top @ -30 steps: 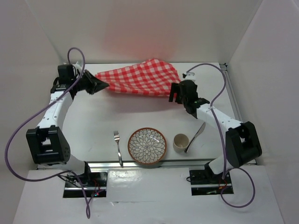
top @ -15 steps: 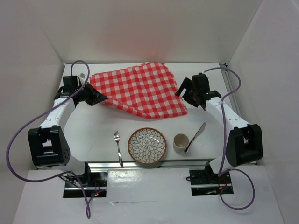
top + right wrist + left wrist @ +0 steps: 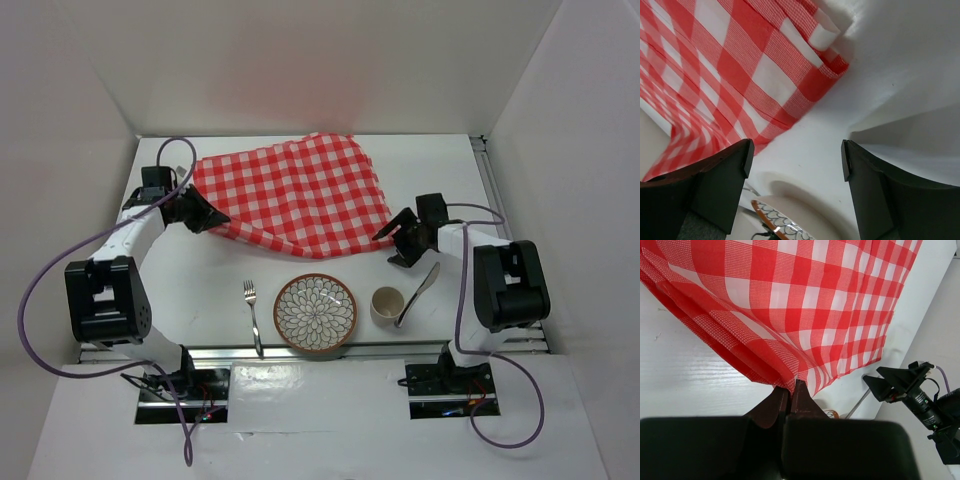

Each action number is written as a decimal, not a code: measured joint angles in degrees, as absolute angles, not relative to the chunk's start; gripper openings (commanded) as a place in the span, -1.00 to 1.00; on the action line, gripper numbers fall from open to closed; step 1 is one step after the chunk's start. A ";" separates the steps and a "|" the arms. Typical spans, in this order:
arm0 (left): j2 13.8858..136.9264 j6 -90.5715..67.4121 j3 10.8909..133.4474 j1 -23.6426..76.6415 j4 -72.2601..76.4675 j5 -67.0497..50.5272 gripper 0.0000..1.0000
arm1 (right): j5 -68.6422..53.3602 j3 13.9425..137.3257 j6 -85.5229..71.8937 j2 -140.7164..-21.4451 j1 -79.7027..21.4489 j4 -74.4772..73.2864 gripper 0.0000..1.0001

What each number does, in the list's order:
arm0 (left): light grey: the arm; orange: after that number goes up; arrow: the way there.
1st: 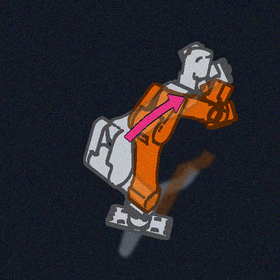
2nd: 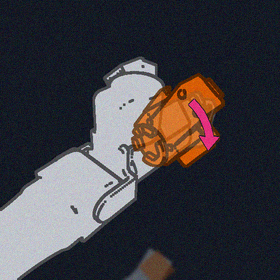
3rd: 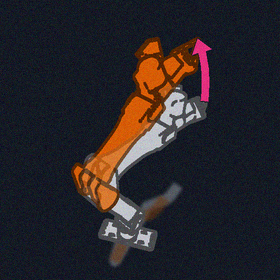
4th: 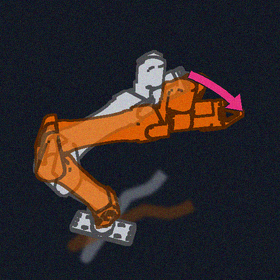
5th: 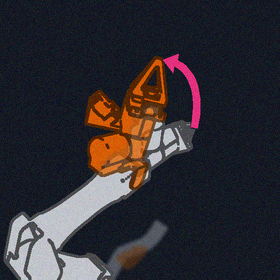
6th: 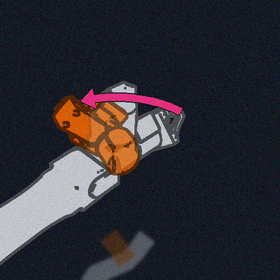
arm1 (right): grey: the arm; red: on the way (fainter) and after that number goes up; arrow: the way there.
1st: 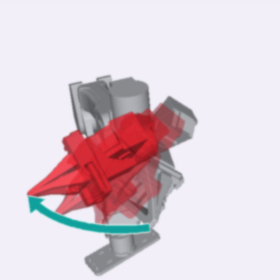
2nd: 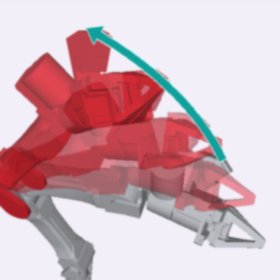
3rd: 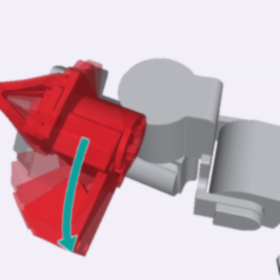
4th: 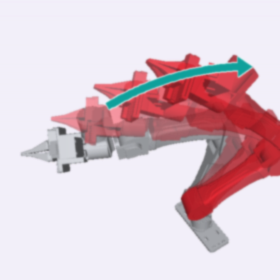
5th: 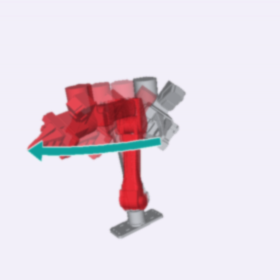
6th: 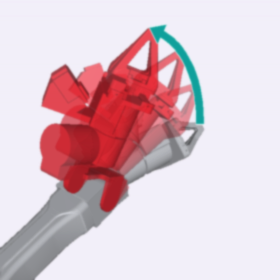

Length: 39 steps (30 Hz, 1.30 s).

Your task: Set the dinner table for one person

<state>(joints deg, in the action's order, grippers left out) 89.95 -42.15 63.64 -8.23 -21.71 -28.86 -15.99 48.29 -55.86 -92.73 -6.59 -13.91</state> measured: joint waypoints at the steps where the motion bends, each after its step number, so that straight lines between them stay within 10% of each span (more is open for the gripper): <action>1: 90.00 -42.13 63.64 -8.23 -21.78 -28.73 -1.00 | -15.97 48.27 -56.29 -93.06 -6.59 -13.15 0.63; 7: 90.72 -42.22 63.86 -8.23 -21.91 -28.49 -1.00 | -15.73 48.58 -60.20 -96.68 -6.59 -7.31 0.28; 12: 91.92 -42.22 64.99 -8.23 -22.00 -28.34 -1.00 | -12.23 51.75 -61.91 -101.58 -7.18 -4.89 -1.00; 26: 100.42 -44.14 103.04 -10.22 -30.09 -30.79 -1.00 | -4.95 91.39 -49.82 -103.57 -6.70 -9.02 -1.00; 39: 88.55 -46.89 105.54 -16.01 -35.97 -45.28 -1.00 | -6.79 82.21 -46.15 -64.49 -7.20 -13.34 -1.00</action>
<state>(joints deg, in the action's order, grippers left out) 88.55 -46.89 105.54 -16.01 -35.97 -45.28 -6.79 82.21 -46.15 -64.49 -7.20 -13.34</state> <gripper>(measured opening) 0.058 0.036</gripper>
